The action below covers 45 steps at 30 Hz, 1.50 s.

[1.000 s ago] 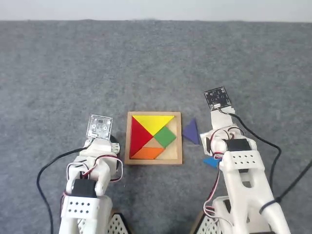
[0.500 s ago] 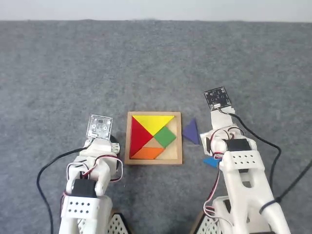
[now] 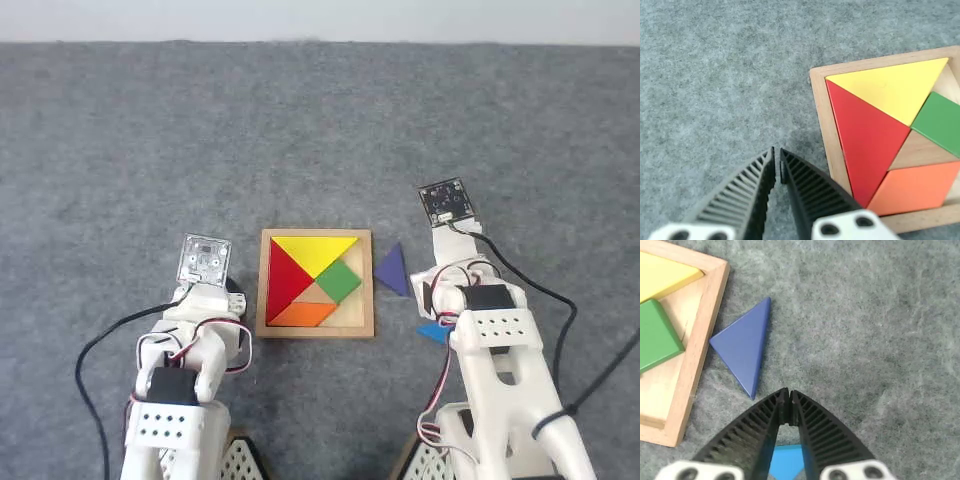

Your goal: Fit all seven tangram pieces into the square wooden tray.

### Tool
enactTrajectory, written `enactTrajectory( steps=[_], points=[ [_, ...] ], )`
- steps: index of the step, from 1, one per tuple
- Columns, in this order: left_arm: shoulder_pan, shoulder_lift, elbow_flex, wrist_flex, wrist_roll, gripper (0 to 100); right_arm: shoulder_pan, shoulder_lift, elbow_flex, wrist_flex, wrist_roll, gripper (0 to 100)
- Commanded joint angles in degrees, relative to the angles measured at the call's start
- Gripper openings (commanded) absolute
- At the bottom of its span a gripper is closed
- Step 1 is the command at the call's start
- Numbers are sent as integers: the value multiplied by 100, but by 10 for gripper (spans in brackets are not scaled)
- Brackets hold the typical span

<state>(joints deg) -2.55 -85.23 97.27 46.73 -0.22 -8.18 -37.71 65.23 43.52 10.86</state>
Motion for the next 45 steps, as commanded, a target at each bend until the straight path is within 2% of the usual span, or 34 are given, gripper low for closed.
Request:
enactTrajectory(
  steps=[1, 7, 10, 14, 19, 22, 27, 32, 40, 45],
  points=[
    [-18, -79, -48, 0, 18, 14, 119, 22, -343, -13, -26, 9],
    [-18, -79, -48, 0, 18, 14, 136, 22, -510, 198, -18, 9],
    [-18, -79, -48, 0, 18, 14, 347, 31, -1196, 1068, -9, 9],
    [-18, -79, -48, 0, 18, 14, 611, 303, -2022, 2105, 501, 9],
    [-18, -79, -48, 0, 18, 14, 374, 1244, -2312, 2519, 818, 12],
    [-18, -79, -48, 0, 18, 14, 127, 1754, -2295, 2651, 976, 54],
    [-18, -79, -48, 0, 18, 14, 4, 1851, -2198, 2730, 1952, 87],
    [-18, -79, -48, 0, 18, 14, 48, 1631, -2040, 2941, 3578, 95],
    [-18, -79, -48, 0, 18, 14, 268, 1622, -1978, 3319, 5547, 279],
    [-18, -79, -48, 0, 18, 14, 259, 1560, -1767, 3248, 6426, 289]
  ],
)
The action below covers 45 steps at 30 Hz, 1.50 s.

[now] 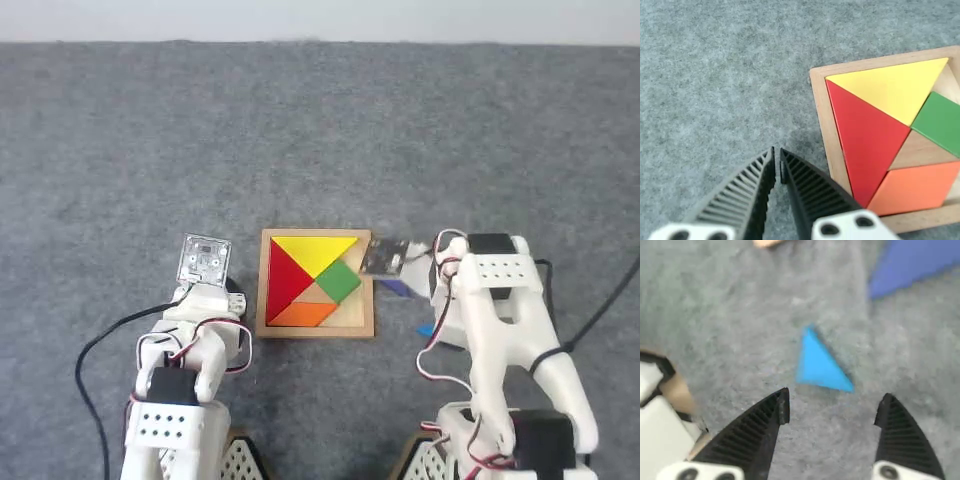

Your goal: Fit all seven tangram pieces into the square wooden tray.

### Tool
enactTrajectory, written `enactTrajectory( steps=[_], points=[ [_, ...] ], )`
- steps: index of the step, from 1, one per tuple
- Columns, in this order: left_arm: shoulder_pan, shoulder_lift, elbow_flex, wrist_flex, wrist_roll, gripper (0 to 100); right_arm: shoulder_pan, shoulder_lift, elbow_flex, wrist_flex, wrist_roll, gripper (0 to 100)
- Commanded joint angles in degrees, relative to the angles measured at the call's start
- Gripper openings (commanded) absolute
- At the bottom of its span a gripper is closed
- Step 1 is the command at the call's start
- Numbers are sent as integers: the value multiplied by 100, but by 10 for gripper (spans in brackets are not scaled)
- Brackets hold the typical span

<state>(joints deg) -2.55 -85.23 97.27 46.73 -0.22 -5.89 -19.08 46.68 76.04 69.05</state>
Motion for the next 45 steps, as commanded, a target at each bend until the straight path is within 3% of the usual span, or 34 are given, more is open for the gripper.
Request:
enactTrajectory(
  steps=[1, 7, 17, 27, 32, 38, 45],
  points=[
    [-18, -79, -48, 0, 18, 14, 22, -277, 97, -57, 686, 289],
    [-18, -79, -48, 0, 18, 14, -180, -242, 413, -286, 1187, 289],
    [-18, -79, -48, 0, 18, 14, -629, -233, 818, -1042, 1222, 288],
    [-18, -79, -48, 0, 18, 14, -593, -233, 1319, -1086, 1873, 222],
    [-18, -79, -48, 0, 18, 14, -426, -242, 1319, -1077, 1952, 223],
    [-18, -79, -48, 0, 18, 14, -84, -242, 1486, -1033, 2919, 224],
    [-18, -79, -48, 0, 18, 14, 4, -242, 1512, -1077, 3042, 258]
  ],
)
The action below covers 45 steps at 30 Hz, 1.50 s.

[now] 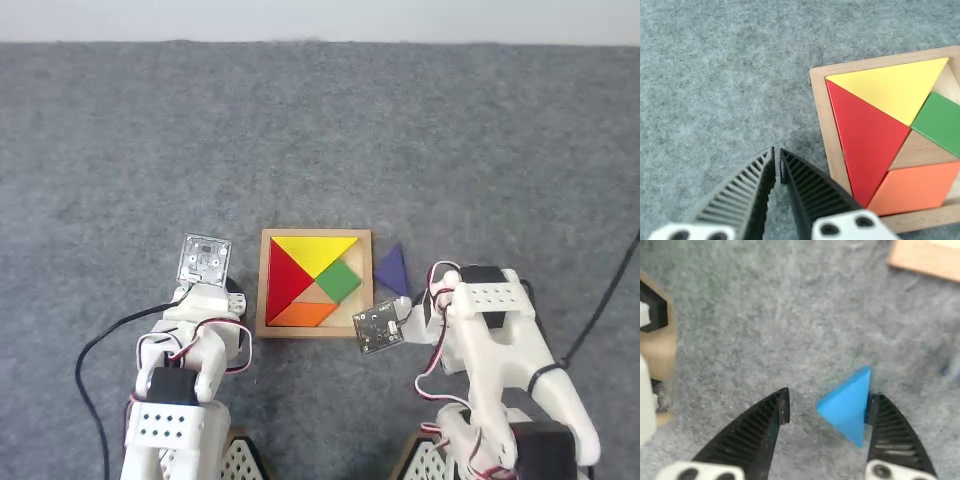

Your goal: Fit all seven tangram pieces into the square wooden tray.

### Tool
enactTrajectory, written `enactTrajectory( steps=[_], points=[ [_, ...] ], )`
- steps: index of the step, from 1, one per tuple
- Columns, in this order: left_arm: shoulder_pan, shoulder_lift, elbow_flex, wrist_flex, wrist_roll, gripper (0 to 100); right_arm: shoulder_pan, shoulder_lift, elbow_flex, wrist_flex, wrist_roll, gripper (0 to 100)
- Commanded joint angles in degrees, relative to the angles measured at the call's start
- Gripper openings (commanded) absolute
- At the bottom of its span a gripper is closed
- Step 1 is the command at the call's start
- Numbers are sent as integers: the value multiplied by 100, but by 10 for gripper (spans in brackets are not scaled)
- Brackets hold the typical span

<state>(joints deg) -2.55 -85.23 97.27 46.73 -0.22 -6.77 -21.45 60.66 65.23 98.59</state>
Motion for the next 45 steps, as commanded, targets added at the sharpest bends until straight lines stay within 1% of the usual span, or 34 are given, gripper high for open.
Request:
enactTrajectory(
  steps=[1, 3, 5, 9, 12, 14, 18, 21, 24, 30, 35, 38, 41, 44, 45],
  points=[
    [-18, -79, -48, 0, 18, 14, 92, -4, 114, 4, 79, 258],
    [-18, -79, -48, 0, 18, 14, 84, -4, 141, 4, 53, 253],
    [-18, -79, -48, 0, 18, 14, 75, -4, 185, -4, -44, 217],
    [-18, -79, -48, 0, 18, 14, 66, -4, 185, -13, -484, 149],
    [-18, -79, -48, 0, 18, 14, 66, -48, 185, -13, -809, 136],
    [-18, -79, -48, 0, 18, 14, 66, -57, 141, -22, -1160, 136],
    [-18, -79, -48, 0, 18, 14, 66, -57, -114, -347, -2286, 138],
    [-18, -79, -48, 0, 18, 14, 40, -57, -484, -365, -3130, 139],
    [-18, -79, -48, 0, 18, 14, -145, -40, -949, -286, -4229, 139],
    [-18, -79, -48, 0, 18, 14, -875, 4, -2198, 532, -6497, 136],
    [-18, -79, -48, 0, 18, 14, -1437, 13, -2901, 567, -8062, 136],
    [-18, -79, -48, 0, 18, 14, -1815, 215, -3209, 374, -8615, 136],
    [-18, -79, -48, 0, 18, 14, -2079, 760, -3622, 233, -8756, 106],
    [-18, -79, -48, 0, 18, 14, -2105, 1464, -4132, 92, -8791, 78],
    [-18, -79, -48, 0, 18, 14, -2105, 1657, -4316, 57, -8905, 76]
  ],
)
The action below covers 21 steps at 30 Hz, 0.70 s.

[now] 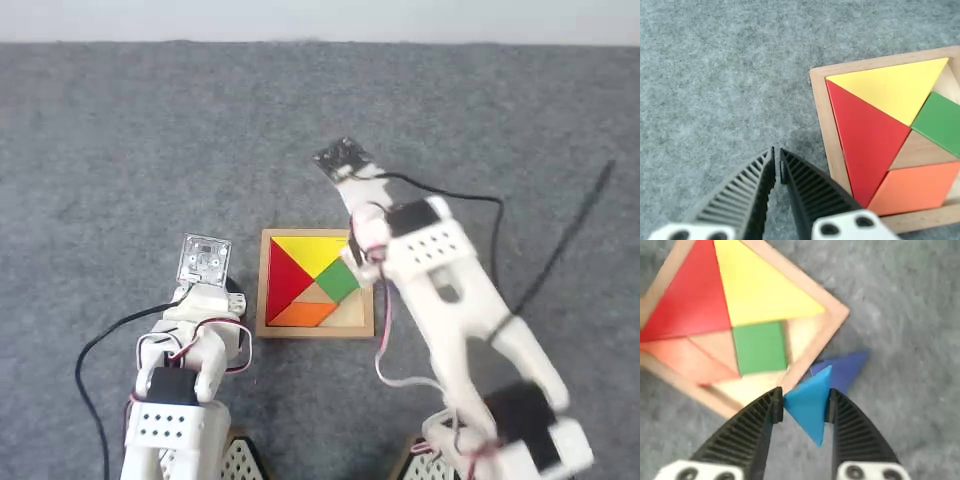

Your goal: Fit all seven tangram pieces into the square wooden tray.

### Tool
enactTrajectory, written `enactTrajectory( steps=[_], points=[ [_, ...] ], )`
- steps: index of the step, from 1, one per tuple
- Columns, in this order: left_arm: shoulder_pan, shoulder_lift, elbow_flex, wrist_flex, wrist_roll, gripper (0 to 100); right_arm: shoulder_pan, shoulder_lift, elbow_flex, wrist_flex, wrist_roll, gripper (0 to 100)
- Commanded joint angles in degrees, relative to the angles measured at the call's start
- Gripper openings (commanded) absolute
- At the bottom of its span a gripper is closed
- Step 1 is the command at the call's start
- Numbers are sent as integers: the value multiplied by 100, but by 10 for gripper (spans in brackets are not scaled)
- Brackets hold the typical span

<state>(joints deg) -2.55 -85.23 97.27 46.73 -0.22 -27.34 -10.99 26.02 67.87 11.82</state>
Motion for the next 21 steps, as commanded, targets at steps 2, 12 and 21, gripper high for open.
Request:
enactTrajectory(
  steps=[2, 12, 21],
  points=[
    [-18, -79, -48, 0, 18, 14, -40, 980, -1204, -303, -501, 77],
    [-18, -79, -48, 0, 18, 14, 101, 2281, -2374, -312, -809, 77],
    [-18, -79, -48, 0, 18, 14, 101, 2985, -2690, -224, -844, 77]
  ],
)
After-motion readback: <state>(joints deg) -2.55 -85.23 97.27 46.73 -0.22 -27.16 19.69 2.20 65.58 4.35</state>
